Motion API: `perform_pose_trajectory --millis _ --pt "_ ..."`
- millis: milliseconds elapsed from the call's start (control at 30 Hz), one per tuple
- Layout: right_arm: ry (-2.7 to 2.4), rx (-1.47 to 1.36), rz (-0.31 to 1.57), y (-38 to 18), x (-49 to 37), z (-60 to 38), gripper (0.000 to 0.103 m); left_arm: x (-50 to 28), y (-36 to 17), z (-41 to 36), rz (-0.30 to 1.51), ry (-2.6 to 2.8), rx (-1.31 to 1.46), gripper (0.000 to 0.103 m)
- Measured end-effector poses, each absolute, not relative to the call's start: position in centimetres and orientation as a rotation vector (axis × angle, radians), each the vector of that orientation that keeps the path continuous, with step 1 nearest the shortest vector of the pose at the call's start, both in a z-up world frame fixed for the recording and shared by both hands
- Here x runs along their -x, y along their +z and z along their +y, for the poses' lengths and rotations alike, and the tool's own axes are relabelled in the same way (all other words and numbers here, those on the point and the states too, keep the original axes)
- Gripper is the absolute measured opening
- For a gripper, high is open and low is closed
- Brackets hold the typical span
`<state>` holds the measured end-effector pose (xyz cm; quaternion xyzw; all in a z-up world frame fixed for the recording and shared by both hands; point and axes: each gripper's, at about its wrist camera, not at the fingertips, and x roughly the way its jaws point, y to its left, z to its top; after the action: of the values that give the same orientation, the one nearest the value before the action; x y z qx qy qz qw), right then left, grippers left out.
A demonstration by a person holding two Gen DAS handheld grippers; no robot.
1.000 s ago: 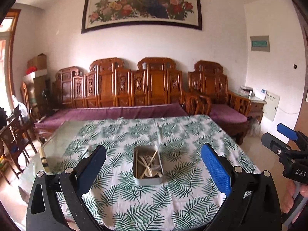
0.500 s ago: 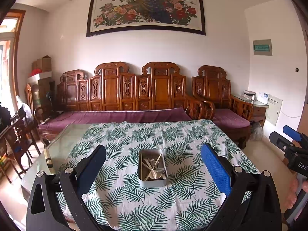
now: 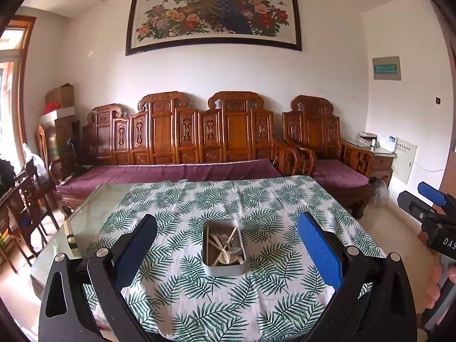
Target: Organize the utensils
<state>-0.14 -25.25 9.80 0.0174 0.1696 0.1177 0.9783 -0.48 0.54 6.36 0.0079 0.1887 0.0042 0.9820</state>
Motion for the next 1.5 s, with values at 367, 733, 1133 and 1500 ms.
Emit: perform_pose_trajectory --millis 367,733,1133,1500 --pt "0.249 -0.035 0.35 9.81 0.01 -24.76 0.101 0.61 6.1 0.54 0.38 0.002 -0.014 0.095" --pt "0.251 -0.038 0.352 9.71 0.03 -24.67 0.101 0.71 5.86 0.48 0.381 -0.009 -0.011 0.095" --pt "0.251 -0.038 0.354 9.54 0.01 -24.66 0.101 0.78 5.81 0.38 0.381 -0.012 -0.011 0.095" --pt "0.251 -0.039 0.358 9.17 -0.11 -24.66 0.101 0.82 5.9 0.23 0.38 -0.014 -0.014 0.095"
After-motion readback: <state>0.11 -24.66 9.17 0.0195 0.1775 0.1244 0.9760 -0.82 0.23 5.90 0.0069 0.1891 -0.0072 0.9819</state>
